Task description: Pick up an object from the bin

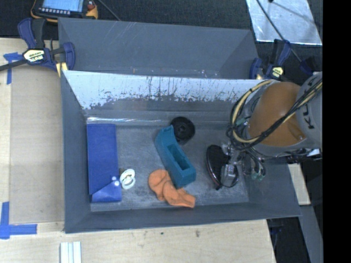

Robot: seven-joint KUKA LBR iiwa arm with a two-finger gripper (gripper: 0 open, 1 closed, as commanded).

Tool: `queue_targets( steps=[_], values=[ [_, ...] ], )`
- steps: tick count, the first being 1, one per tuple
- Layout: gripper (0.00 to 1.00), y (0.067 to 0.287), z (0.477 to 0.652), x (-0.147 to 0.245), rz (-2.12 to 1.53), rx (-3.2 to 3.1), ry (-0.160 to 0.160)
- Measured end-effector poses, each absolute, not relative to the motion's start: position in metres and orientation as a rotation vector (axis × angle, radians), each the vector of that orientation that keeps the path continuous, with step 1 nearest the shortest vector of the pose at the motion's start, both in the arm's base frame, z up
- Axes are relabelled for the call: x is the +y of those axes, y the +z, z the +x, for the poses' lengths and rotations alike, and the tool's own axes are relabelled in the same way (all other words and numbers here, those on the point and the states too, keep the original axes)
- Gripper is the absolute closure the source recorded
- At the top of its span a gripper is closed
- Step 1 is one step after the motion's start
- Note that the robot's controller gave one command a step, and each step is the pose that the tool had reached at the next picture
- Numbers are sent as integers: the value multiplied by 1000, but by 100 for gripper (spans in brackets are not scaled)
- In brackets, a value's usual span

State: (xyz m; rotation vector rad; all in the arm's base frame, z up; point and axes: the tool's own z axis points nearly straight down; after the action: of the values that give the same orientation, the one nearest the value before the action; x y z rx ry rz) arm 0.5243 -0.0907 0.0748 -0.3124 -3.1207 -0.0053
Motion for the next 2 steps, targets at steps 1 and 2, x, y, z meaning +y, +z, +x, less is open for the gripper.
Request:
queue_targets(
  steps=[1,2],
  values=[
    [100,79,517,-61,-330,-3143,5],
    [100,79,513,-49,-322,-3141,3]
  ],
)
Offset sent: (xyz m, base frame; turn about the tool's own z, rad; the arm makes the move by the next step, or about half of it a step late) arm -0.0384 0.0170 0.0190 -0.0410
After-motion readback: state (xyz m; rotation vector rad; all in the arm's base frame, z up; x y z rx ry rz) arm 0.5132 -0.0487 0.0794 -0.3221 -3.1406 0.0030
